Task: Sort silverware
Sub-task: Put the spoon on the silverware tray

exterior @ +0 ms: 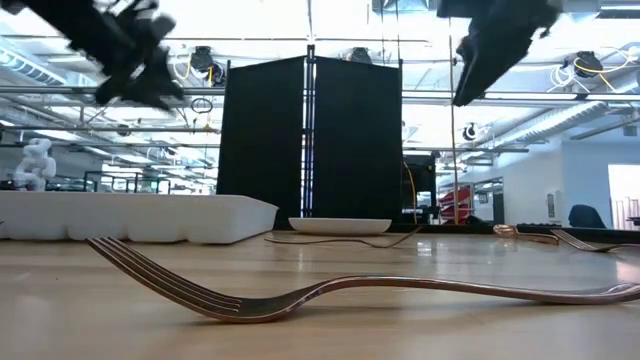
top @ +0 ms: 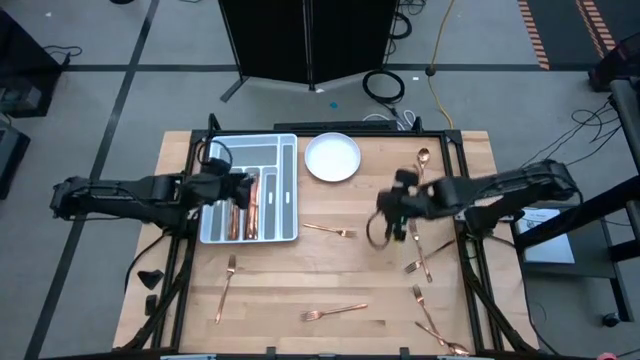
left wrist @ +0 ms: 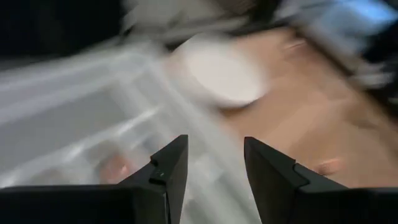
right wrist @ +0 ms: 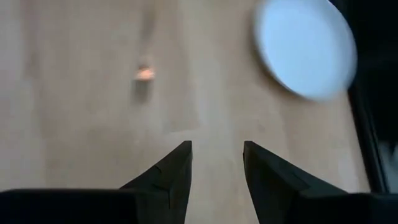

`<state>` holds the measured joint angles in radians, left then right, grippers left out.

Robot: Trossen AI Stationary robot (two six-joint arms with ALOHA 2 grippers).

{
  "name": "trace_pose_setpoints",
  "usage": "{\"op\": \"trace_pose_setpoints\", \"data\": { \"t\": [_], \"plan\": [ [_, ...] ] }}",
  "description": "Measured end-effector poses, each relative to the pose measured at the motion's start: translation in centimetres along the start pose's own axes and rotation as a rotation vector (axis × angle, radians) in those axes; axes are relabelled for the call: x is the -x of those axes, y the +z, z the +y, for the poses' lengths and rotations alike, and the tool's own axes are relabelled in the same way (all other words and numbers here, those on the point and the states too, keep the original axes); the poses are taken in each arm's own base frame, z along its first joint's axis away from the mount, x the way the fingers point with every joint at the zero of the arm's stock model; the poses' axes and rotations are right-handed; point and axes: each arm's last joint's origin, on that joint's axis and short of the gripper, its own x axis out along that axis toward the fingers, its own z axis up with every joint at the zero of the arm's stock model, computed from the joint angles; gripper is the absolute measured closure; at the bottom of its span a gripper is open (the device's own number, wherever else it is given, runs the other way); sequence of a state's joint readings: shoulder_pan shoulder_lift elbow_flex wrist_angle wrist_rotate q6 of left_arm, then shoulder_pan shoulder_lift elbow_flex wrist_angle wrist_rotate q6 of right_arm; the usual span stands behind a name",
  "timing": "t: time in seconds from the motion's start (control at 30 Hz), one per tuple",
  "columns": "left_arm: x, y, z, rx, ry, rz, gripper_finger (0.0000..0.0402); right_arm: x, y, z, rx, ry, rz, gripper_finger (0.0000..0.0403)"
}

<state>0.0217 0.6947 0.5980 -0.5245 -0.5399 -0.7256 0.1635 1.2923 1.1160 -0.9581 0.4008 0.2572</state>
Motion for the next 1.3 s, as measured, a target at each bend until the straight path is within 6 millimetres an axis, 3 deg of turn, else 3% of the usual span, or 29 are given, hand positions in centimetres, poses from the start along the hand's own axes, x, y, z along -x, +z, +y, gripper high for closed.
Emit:
{"op": "trace_pose_setpoints", "data": {
  "t": [0.13,0.27,0.37,0.47,0.6,0.8,1.03,1.3],
  "plan": [
    [-0.9,0.4,-2.2,-0.161,-0.263,-0.160,0.0251,-0.2,-0.4,-3.8,-0.295,-0.088,0.065,0.0268],
    [-2.8,-1.2,-3.2,-0.240,-0.440,-0.226,0.0251,-1.3,-2.0,-6.8,-0.566,-0.235,0.252,0.0268],
    [-3.8,-2.0,-3.4,-0.208,-0.490,-0.298,0.0251,-3.0,-3.8,-8.6,-0.706,-0.343,0.368,0.0268],
    [-4.4,-2.6,-3.4,-0.196,-0.525,-0.370,0.0251,-5.4,-5.6,-10.2,-0.823,-0.319,0.425,0.0268],
    [-4.5,-2.7,-3.6,-0.219,-0.596,-0.393,0.0251,-8.4,-8.0,-11.6,-0.900,-0.206,0.461,0.0268],
    [-4.4,-2.8,-3.8,-0.236,-0.654,-0.371,0.0251,-9.5,-10.7,-13.1,-0.970,-0.319,0.523,0.0268],
    [-4.4,-2.8,-3.8,-0.237,-0.657,-0.370,0.0251,-10.5,-11.4,-14.5,-1.021,-0.326,0.455,0.0268],
    [-4.4,-2.8,-3.8,-0.230,-0.658,-0.368,0.0251,-11.4,-12.1,-15.6,-1.028,-0.337,0.503,0.0268]
  ]
}}
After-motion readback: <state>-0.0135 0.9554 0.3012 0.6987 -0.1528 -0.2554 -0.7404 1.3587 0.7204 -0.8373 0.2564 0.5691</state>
